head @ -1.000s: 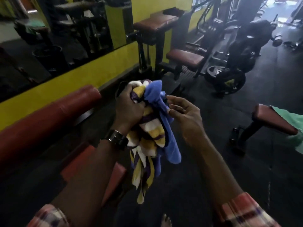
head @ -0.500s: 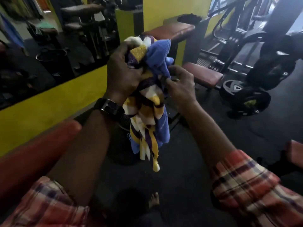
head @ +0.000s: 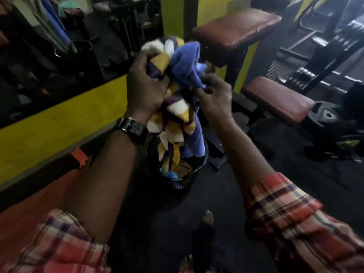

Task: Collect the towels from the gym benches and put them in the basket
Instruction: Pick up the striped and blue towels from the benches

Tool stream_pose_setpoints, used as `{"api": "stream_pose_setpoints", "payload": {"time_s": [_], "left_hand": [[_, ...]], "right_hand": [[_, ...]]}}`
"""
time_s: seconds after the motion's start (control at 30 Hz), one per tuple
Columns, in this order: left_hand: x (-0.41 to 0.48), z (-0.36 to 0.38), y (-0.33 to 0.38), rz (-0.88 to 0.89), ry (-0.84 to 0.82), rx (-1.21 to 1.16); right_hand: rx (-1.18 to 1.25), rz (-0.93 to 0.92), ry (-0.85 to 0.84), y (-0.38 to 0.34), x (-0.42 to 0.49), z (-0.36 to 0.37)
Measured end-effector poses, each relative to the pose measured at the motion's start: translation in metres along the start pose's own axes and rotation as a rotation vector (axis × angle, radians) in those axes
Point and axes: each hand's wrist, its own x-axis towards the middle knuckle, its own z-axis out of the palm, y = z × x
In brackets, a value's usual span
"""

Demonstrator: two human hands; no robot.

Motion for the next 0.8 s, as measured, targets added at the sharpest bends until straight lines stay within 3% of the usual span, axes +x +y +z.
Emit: {"api": "stream_pose_setpoints", "payload": {"time_s": [0.13, 0.23, 0.33, 0.4, 0.57, 0.8], "left_hand": [[-0.009, 0.03, -0.089, -0.255, -0.091, 0.217], [-0.021, 0.049, -0.146, -0.464, -0.253, 0.302], [-0.032, 0.058, -0.189, -0.679, -0.434, 0.323], [-0.03, 0.066, -0.209, -0.77, -0.462, 0.29], [-0.004, 0.086, -0.237, -0.832, -0.528, 0.297], [0.016, 0.129, -0.235, -0.808, -0.679, -0.019]], "right_hand": [[-0.086, 0.152, -0.02, 0.094, 0.039, 0.024], [-0.15, 0.332, -0.135, 0.159, 0.057, 0.041], [-0.16, 0.472, -0.235, 0.203, 0.067, 0.052], [-0.128, 0.52, -0.24, 0.222, 0.079, 0.056], [-0.103, 0.607, -0.181, 0.235, 0.101, 0.067], [-0.124, 0.635, 0.078, 0.219, 0.098, 0.046]]}}
